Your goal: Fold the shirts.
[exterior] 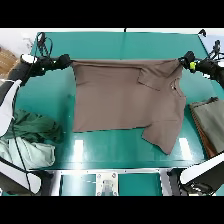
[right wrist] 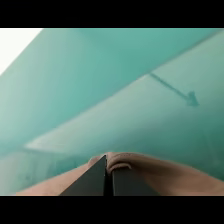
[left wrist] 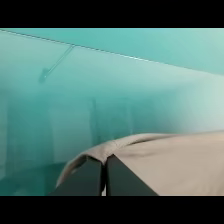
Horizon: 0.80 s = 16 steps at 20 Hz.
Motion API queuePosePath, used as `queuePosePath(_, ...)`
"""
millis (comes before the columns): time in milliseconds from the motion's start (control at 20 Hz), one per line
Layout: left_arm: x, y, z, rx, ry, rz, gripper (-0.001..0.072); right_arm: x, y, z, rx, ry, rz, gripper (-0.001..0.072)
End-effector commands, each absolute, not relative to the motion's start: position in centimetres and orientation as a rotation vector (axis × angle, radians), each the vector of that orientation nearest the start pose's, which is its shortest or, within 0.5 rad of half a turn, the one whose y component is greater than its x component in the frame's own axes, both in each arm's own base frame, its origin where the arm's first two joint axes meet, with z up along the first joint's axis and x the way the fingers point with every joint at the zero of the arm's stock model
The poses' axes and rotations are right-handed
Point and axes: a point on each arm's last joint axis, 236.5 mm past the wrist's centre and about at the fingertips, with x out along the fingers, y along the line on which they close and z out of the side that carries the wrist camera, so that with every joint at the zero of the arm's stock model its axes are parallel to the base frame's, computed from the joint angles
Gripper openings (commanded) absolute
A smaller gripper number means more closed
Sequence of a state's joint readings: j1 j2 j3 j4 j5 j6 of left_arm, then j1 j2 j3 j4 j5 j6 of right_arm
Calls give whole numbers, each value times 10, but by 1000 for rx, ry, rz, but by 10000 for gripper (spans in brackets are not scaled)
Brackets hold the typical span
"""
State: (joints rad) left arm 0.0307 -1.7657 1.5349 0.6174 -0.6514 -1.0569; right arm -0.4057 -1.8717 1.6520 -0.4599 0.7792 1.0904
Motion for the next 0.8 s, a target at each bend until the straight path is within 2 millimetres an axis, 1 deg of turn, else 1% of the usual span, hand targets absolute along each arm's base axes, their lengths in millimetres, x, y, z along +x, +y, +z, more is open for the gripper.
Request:
queuePosePath(0,573,-108,13,-443,842,-410,22,586,-94,19,759,744,199,18)
queuePosePath(100,542,-110,-10,-384,1000,-442,22,556,-106,4,761,867,188,18)
queuePosePath(200,513,-108,-29,-338,1139,-455,22,523,-121,-16,714,1006,160,17)
queuePosePath(300,499,-107,-40,-333,1211,-462,22,496,-129,-37,665,1126,132,18)
queuePosePath(350,497,-109,-46,-345,1226,-462,23,488,-130,-47,651,1162,122,18)
queuePosePath(500,489,-126,-66,-341,1261,-473,23,475,-120,-69,669,1217,119,18)
queuePosePath(550,486,-132,-72,-335,1275,-481,23,471,-120,-75,664,1230,110,17)
queuePosePath(650,482,-141,-79,-331,1297,-495,23,466,-122,-81,655,1247,102,18)
queuePosePath(750,477,-144,-81,-337,1321,-497,23,466,-123,-81,656,1250,98,18)
